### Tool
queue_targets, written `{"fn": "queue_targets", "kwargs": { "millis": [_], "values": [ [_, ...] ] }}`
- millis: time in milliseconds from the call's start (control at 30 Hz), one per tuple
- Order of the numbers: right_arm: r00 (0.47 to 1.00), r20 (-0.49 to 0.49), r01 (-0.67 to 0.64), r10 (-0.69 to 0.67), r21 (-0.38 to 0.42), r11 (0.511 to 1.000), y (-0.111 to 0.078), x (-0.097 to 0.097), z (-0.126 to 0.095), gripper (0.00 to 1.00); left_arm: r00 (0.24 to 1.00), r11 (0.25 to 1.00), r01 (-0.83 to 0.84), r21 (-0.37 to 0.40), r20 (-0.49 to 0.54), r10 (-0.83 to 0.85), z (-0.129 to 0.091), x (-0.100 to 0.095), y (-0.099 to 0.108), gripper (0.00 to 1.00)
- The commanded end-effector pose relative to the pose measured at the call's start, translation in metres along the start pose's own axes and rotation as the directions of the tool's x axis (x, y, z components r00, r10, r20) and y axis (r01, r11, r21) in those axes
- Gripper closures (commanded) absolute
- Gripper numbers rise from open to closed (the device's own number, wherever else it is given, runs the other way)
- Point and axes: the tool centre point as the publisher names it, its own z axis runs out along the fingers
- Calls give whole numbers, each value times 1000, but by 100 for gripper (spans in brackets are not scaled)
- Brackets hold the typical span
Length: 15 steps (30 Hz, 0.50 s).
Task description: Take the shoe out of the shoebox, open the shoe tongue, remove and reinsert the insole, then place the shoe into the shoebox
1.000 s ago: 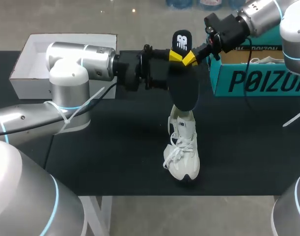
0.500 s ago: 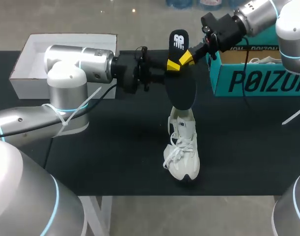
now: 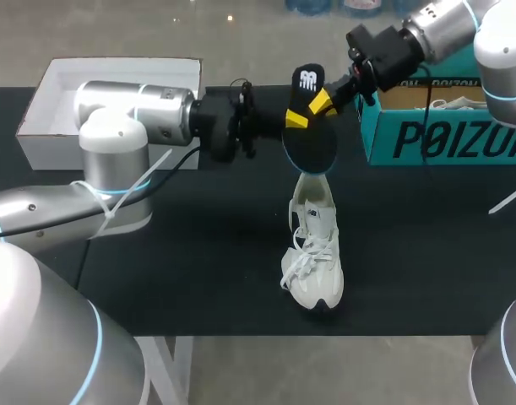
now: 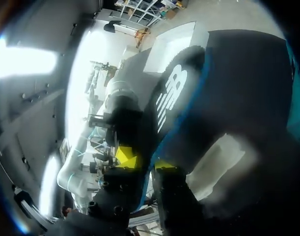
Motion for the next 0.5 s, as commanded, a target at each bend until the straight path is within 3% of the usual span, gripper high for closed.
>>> {"fn": "queue_targets", "kwargs": {
  "millis": [33, 233, 500],
  "values": [
    [995, 103, -12, 13, -7, 1000, -13, 9, -14, 0, 1000, 1000, 8, -13, -10, -8, -3, 2, -4, 100],
    [969, 246, 34, -39, 25, 999, -36, 27, -40, 0, 999, 999, 32, -15, -36, -33, -6, 10, -1, 100],
    [888, 437, 130, -146, 66, 989, -59, 75, -70, 0, 996, 998, 63, 15, -68, -62, 0, 21, 2, 100]
  ]
}}
